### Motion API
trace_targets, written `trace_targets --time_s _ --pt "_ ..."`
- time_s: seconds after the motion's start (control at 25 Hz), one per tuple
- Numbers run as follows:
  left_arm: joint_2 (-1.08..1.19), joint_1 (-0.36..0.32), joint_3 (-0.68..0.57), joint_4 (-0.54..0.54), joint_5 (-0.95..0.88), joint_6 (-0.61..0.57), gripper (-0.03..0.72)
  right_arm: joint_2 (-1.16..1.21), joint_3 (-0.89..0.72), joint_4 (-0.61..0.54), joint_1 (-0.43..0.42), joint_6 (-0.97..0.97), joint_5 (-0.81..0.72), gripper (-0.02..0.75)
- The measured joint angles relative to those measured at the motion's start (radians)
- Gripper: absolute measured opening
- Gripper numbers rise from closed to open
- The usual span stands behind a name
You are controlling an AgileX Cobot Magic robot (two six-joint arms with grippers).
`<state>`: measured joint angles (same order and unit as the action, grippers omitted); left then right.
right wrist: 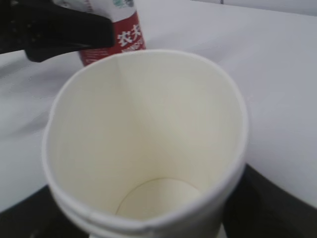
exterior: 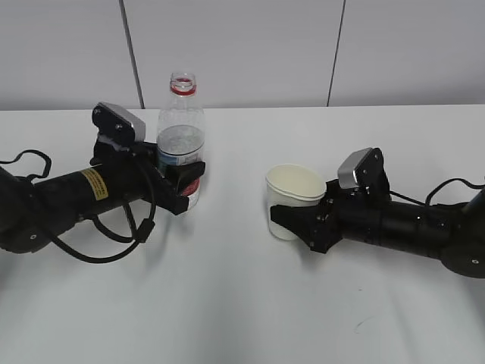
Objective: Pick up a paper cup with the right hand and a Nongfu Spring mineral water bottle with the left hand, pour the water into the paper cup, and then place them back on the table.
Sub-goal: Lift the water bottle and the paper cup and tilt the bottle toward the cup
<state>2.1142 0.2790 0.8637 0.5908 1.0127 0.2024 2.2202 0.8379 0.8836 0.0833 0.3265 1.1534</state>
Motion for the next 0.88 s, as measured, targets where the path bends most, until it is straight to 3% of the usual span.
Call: trace_targets --time_s 0.44,0.88 --pt "-0.120 0.000 0.000 0.006 -0.281 -0.300 0.394 0.000 0.121 0.279 0.000 0.239 -0.002 0.508" --pt "-0.234 0.000 -0.007 0.005 -0.456 -0.556 0.391 0.000 0.217 0.358 0.072 0.318 -0.015 0.508"
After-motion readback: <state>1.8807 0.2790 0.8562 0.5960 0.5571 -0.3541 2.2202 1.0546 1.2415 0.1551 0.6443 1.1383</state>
